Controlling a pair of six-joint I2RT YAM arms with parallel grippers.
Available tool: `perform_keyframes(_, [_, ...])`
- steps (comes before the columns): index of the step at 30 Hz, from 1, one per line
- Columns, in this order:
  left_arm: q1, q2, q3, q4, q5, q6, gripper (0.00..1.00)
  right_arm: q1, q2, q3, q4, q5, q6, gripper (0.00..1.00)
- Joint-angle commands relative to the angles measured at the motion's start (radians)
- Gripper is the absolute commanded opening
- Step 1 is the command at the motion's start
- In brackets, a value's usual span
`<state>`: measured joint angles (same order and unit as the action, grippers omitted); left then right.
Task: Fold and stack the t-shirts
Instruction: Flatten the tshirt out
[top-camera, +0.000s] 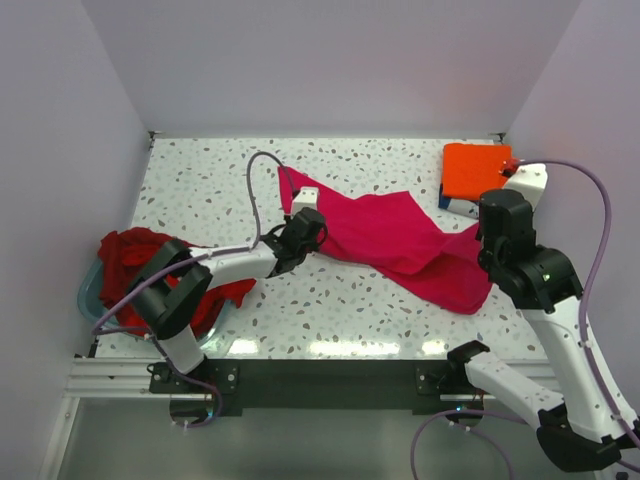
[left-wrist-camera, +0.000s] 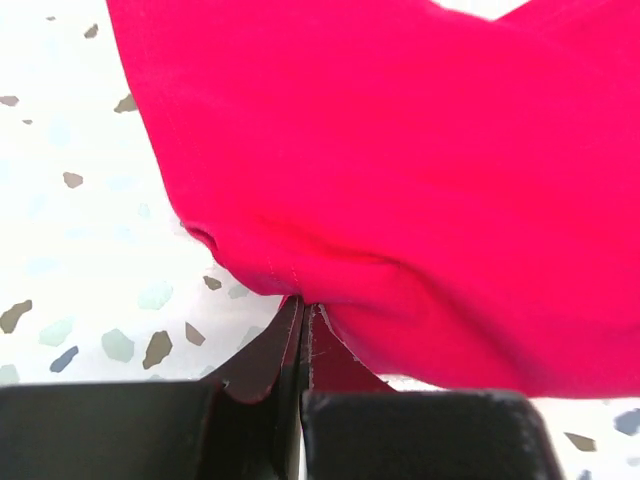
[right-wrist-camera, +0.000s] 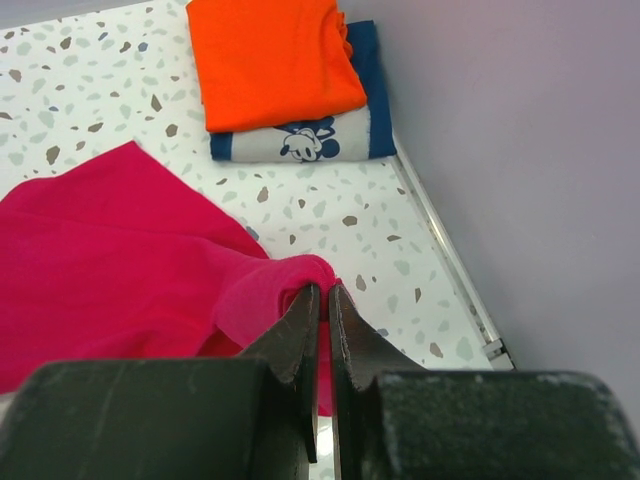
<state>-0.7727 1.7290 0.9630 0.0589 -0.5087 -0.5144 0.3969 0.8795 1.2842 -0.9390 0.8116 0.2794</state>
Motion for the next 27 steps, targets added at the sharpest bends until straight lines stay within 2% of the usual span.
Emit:
perform_keyframes(1, [0.009, -0.089, -0.017, 0.021, -0.007, -0.035, 0.00, -0.004, -0.025, -0.002, 0.011, -0.017, 0.012, 0.00])
perform_keyframes(4, [0.009, -0.172, -0.040, -0.051, -0.013, -0.065, 0.00, -0.004, -0.037, 0.012, -0.007, -0.020, 0.015, 0.00])
perform_keyframes(7, [0.009, -0.252, -0.044, -0.222, -0.014, -0.084, 0.00, -0.004, -0.048, 0.030, -0.027, -0.031, 0.020, 0.00])
perform_keyframes(9, [0.009, -0.285, -0.043, -0.278, 0.015, -0.079, 0.00, -0.004, -0.051, 0.036, -0.040, -0.034, 0.024, 0.00])
perform_keyframes(10, [0.010, -0.289, -0.037, -0.348, 0.016, -0.079, 0.00, -0.003, -0.051, 0.038, -0.043, -0.035, 0.026, 0.00])
perform_keyframes(13, [0.027, -0.246, -0.033, -0.425, 0.016, -0.081, 0.00, -0.004, -0.054, 0.032, -0.053, -0.040, 0.035, 0.00])
perform_keyframes(16, [0.061, -0.197, -0.017, -0.420, 0.024, -0.053, 0.05, -0.004, -0.060, 0.024, -0.057, -0.046, 0.049, 0.00])
perform_keyframes(17, [0.065, -0.156, 0.006, -0.416, 0.016, -0.033, 0.19, -0.004, -0.060, 0.023, -0.061, -0.049, 0.052, 0.00])
perform_keyframes(19, [0.064, -0.097, 0.067, -0.448, -0.017, -0.019, 0.36, -0.006, -0.062, 0.024, -0.069, -0.054, 0.061, 0.00])
perform_keyframes(20, [0.061, -0.088, 0.078, -0.458, -0.028, -0.015, 0.53, -0.004, -0.062, 0.026, -0.076, -0.058, 0.063, 0.00])
perform_keyframes(23, [0.032, -0.126, 0.065, -0.472, -0.082, -0.032, 0.73, -0.004, -0.074, 0.020, -0.083, -0.060, 0.066, 0.00])
perform_keyframes(27, [0.021, -0.227, -0.044, -0.420, -0.045, -0.076, 0.74, -0.004, -0.085, 0.004, -0.087, -0.069, 0.069, 0.00])
